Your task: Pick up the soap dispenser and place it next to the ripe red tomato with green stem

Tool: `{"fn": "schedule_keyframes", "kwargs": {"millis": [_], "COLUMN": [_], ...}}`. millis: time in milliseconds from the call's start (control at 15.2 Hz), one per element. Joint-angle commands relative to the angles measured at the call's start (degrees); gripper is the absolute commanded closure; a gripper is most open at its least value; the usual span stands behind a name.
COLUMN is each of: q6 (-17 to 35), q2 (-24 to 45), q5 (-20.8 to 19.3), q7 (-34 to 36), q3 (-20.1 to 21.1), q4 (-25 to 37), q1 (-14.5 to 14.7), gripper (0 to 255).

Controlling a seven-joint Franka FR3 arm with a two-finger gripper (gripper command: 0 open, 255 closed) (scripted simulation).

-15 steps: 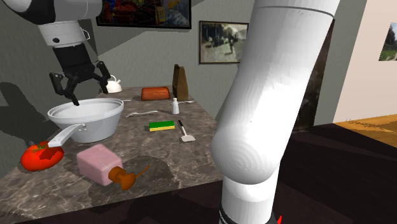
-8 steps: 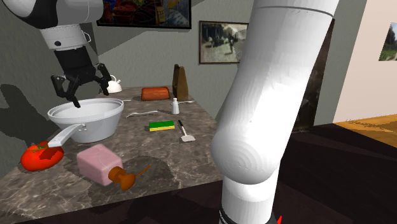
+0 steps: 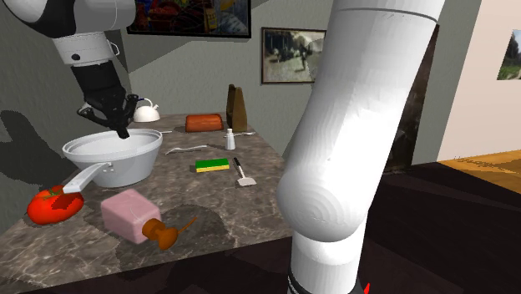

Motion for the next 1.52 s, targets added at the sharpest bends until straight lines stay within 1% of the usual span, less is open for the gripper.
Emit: {"fn": "schedule_keyframes", "kwargs": {"millis": [0, 132, 198, 594, 990, 1320, 1452], "q6": [0.0, 0.0, 0.0, 10.5, 21.5, 31.3, 33.2], "q2": [0.0, 0.0, 0.0, -4.4, -6.1, -5.0, -3.4], "q5": [0.0, 0.0, 0.0, -0.1, -0.9, -3.0, -4.1], "q7": [0.0, 0.0, 0.0, 2.8, 6.4, 10.7, 11.5], "q3": [0.0, 0.0, 0.0, 0.9, 2.1, 3.8, 3.8], "q4": [0.0, 0.0, 0.0, -14.5, -26.9, -35.4, -35.7], "q1": [0.0, 0.0, 0.0, 1.0, 1.9, 2.3, 1.7], "gripper": [255, 255, 0, 0, 0, 0, 0]}}
